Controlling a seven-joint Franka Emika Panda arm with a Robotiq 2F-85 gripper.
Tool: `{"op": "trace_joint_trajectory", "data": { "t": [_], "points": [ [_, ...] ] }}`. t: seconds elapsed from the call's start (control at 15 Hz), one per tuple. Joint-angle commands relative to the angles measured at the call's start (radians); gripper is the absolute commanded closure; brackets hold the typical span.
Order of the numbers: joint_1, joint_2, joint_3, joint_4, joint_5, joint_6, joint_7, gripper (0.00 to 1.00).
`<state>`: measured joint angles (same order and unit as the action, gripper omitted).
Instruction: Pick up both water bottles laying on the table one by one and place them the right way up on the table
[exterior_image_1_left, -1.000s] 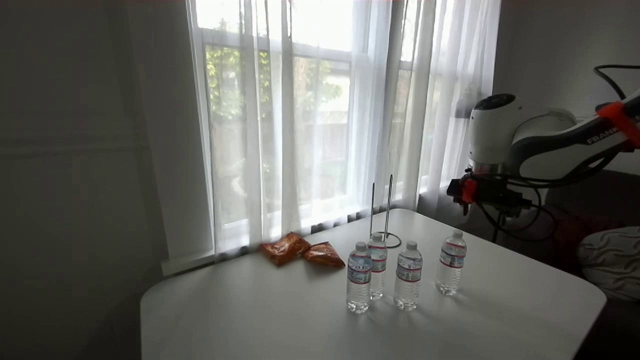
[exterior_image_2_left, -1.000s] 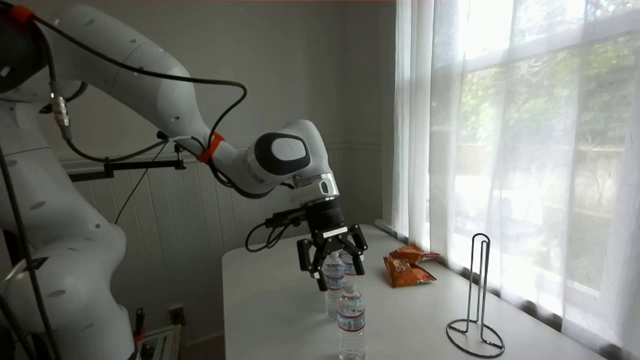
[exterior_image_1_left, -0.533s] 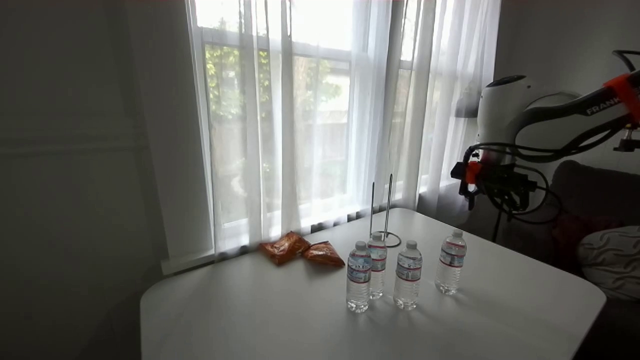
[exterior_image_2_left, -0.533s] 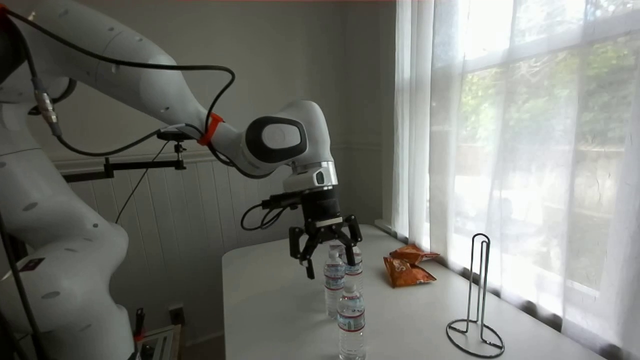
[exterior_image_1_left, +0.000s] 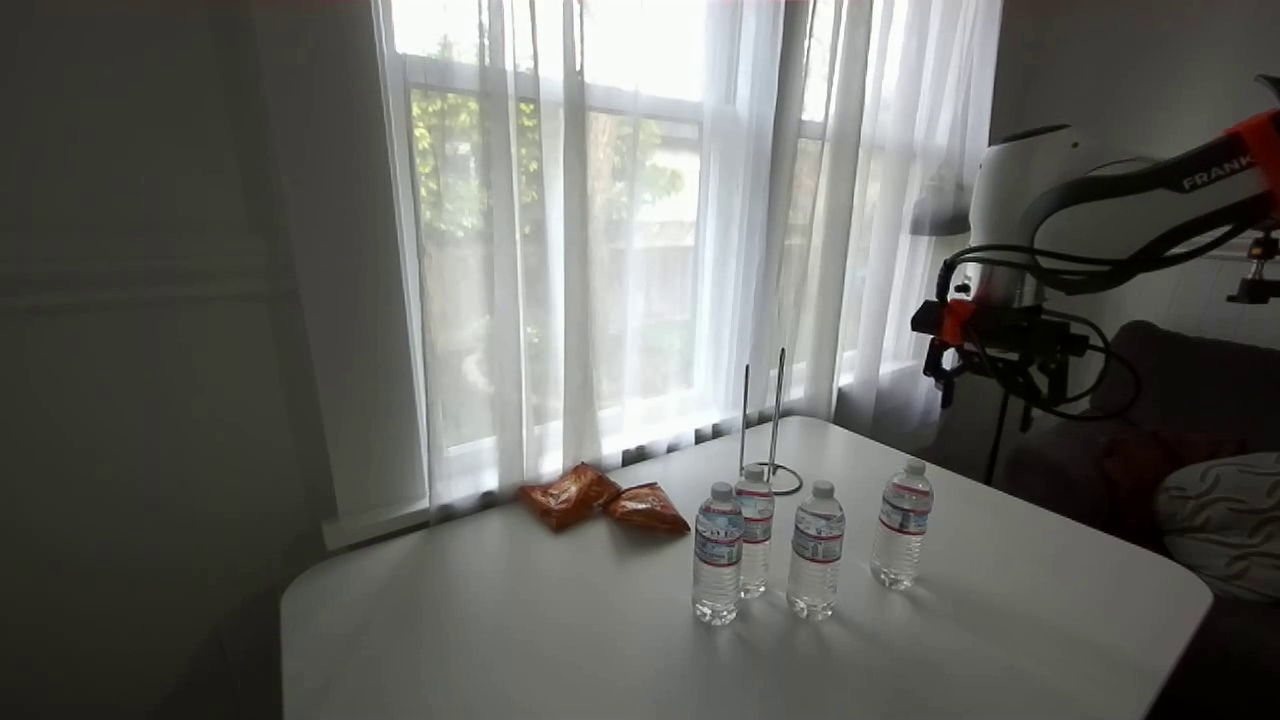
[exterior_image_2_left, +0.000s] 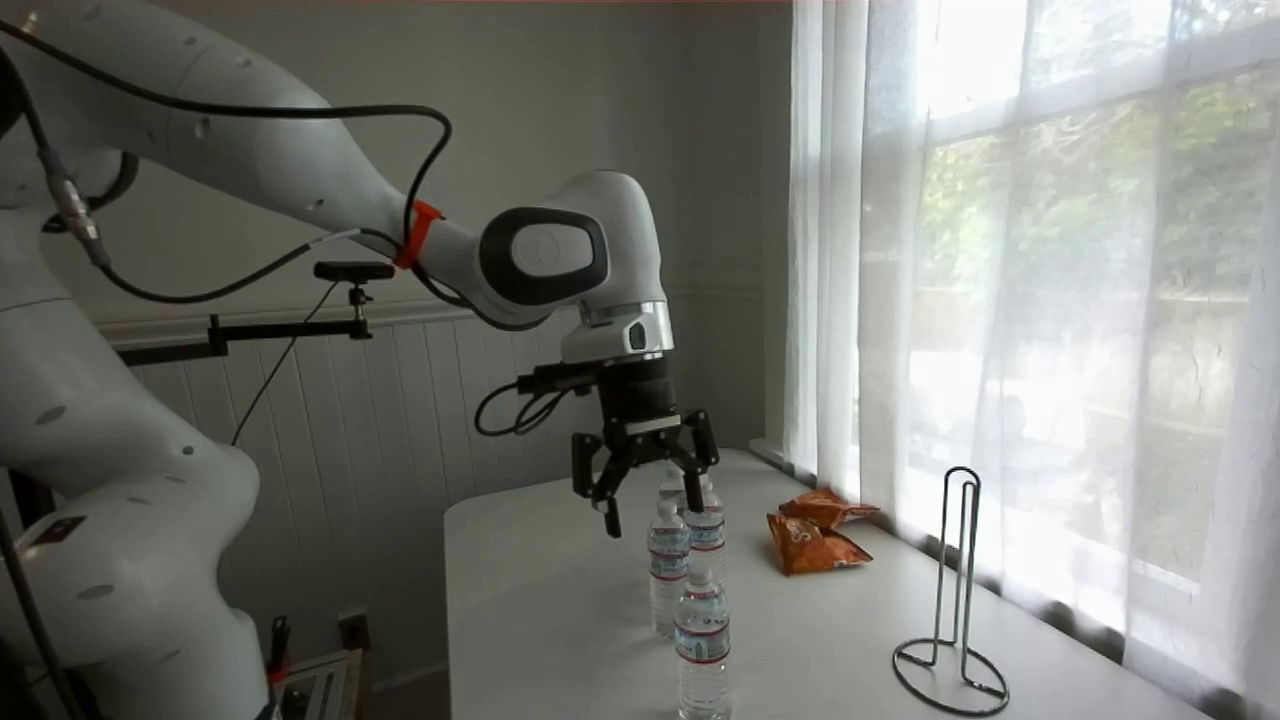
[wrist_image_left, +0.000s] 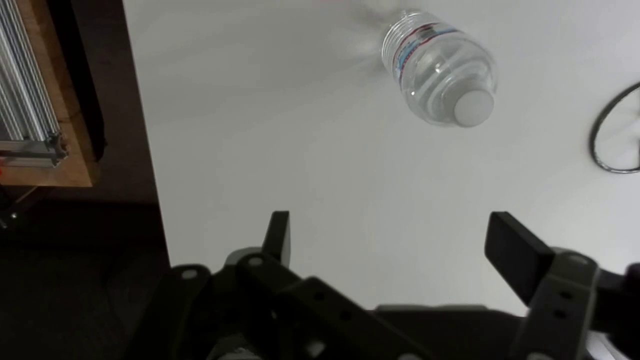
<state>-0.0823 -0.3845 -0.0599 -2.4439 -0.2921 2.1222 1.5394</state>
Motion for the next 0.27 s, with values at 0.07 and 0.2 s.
{"op": "trace_joint_trajectory", "data": {
  "t": [0.07, 0.2],
  "points": [
    [-0.037, -0.005, 0.033, 0.002, 0.021, -0.002, -0.021, 0.0],
    [-0.038, -0.005, 0.032, 0.002, 0.023, -0.002, -0.023, 0.0]
  ]
}}
